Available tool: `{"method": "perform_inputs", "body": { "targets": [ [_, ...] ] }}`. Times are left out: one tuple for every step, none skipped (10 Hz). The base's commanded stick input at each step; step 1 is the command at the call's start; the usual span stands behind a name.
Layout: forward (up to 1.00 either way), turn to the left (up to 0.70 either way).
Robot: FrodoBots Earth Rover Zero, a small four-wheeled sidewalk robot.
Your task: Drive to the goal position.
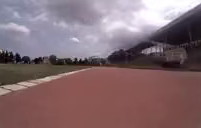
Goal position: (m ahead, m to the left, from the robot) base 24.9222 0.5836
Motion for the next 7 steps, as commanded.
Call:
{"method": "perform_inputs", "body": {
  "targets": [
    [0.45,0.00],
    [0.45,0.00],
    [0.45,0.00],
    [0.45,0.00],
    [0.45,0.00],
    [0.45,0.00],
    [0.45,0.00]
  ]
}}
